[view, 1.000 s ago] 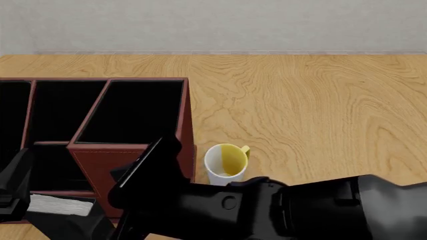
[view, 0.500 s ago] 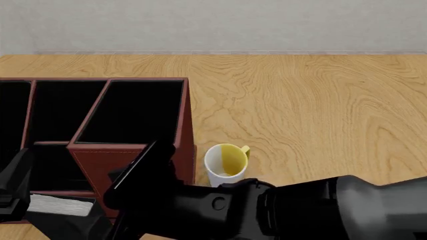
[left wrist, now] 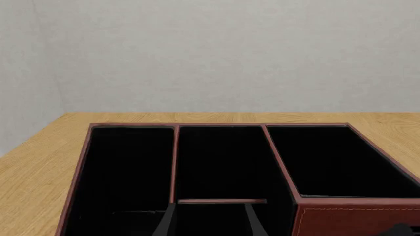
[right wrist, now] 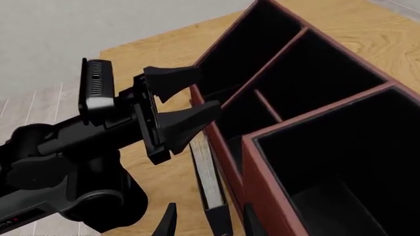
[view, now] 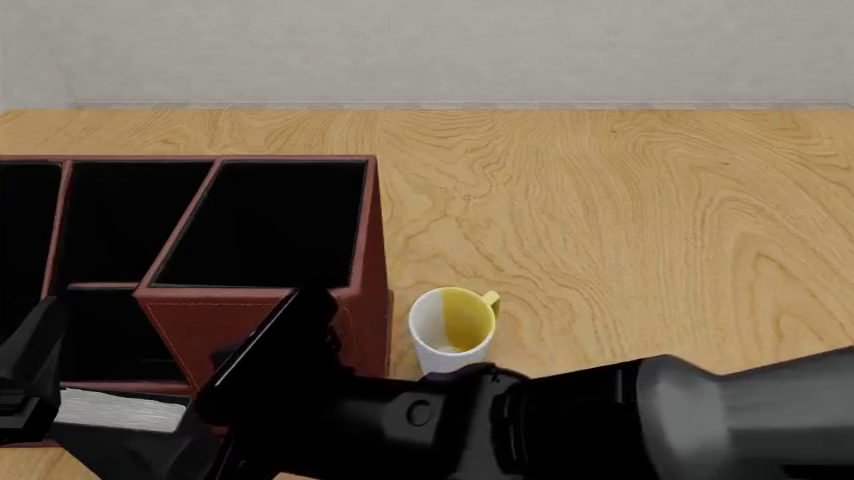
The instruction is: Pick up the book and place it in the right compartment of the caddy.
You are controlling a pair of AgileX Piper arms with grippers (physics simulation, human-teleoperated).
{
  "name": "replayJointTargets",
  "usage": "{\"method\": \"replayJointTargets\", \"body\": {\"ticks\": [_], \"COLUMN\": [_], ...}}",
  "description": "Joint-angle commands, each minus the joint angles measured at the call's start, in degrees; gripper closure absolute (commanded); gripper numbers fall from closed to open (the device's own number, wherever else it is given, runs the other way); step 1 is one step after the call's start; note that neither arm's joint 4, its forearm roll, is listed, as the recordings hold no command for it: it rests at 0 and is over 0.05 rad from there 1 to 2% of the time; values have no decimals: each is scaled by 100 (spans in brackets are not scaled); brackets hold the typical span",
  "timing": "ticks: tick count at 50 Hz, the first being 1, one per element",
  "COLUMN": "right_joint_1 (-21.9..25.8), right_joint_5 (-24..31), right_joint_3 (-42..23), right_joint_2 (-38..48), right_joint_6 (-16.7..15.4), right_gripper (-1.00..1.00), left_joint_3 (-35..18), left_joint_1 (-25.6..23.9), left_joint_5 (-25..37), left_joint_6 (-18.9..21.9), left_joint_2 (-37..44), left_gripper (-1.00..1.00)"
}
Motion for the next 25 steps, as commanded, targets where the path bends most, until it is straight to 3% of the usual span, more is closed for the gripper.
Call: {"method": "replayJointTargets", "body": {"ticks": [1,25], "right_joint_1": [20,63], "right_joint_5": [-24,52], "right_joint_3": [-56,-211], "right_joint_2": [118,313], "right_joint_6": [4,-28], "right_gripper": [-100,-100], "left_joint_3": [0,0], "left_joint_1": [1,0], "left_joint_5": [0,0], "left_joint_6": [0,0], "left_joint_2": [0,-1], "left_gripper": [-100,-100]}}
